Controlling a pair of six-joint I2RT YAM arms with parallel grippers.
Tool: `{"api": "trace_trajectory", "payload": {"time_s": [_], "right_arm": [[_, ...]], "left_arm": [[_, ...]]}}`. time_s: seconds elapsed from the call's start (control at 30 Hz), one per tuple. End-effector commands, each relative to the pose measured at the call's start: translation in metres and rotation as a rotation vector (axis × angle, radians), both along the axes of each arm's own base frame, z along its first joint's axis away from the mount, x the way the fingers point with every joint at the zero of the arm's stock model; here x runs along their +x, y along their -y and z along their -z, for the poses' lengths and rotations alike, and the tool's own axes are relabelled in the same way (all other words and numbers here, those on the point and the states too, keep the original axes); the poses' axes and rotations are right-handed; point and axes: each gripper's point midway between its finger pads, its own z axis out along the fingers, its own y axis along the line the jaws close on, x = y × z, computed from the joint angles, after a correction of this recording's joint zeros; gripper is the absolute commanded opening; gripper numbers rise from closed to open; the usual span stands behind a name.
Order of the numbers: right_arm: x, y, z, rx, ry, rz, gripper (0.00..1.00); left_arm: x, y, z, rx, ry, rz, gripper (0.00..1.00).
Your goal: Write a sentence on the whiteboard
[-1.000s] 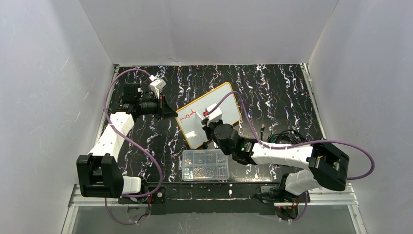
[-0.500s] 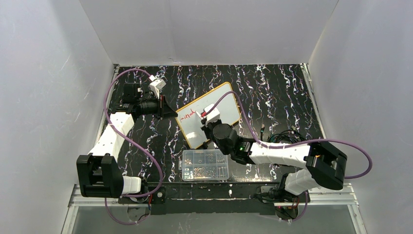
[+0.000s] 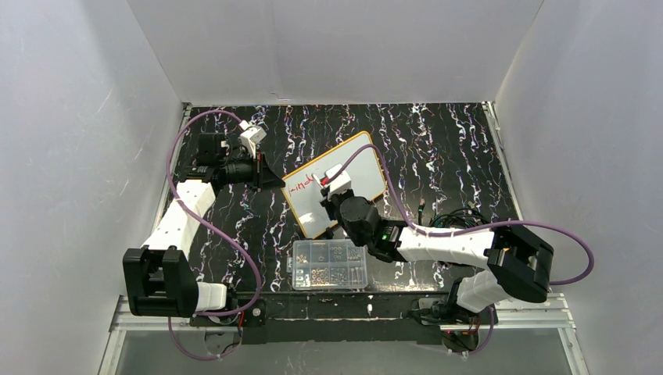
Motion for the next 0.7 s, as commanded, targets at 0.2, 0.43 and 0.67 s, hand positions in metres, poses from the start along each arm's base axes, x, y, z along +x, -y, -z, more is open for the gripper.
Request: {"api": "trace_trajectory", "payload": {"time_s": [0.2, 0.43, 0.67], "right_arm": [[0.018, 0.005, -0.021, 0.053, 0.035, 0.073, 0.01], [0.015, 0.005, -0.011, 0.049, 0.003, 0.060, 0.01], [0.007, 0.008, 0.007, 0.036, -0.045, 0.041, 0.01]], "left_arm": [[-0.010, 0.004, -0.013, -0.022, 0.024, 0.032, 0.00], [-0.010, 0.004, -0.013, -0.022, 0.026, 0.033, 0.00], [-0.010, 0.004, -0.013, -0.024, 0.023, 0.032, 0.00]]}}
